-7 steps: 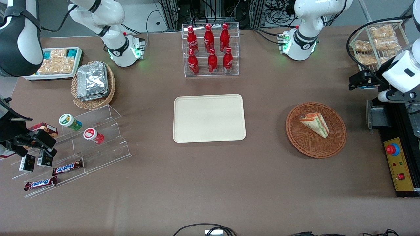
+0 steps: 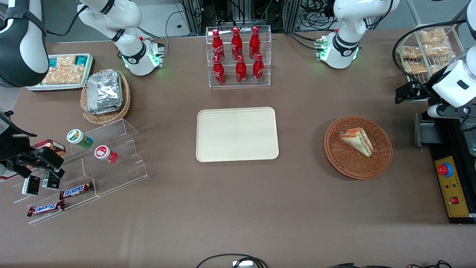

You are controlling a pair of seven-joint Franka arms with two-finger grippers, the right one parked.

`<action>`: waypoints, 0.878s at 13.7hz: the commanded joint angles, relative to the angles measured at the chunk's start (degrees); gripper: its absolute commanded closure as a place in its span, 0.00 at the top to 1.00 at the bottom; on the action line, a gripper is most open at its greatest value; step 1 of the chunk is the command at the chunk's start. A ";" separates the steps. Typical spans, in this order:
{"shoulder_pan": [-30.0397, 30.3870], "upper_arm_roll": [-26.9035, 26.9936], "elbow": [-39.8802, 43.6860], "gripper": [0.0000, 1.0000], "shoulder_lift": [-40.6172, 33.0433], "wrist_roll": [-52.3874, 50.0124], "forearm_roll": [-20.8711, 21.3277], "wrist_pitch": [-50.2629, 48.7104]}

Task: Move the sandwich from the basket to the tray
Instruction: 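Move the left gripper down over the wrapped sandwich in the wicker basket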

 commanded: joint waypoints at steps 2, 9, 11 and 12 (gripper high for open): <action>-0.66 0.34 -4.54 1.00 0.59 -4.10 2.90 3.93; -1.89 0.16 -21.41 1.00 0.41 -24.57 2.20 21.58; -2.06 0.07 -25.90 1.00 0.50 -30.29 2.29 27.66; -2.50 0.16 -27.40 1.00 0.67 -32.93 2.29 29.69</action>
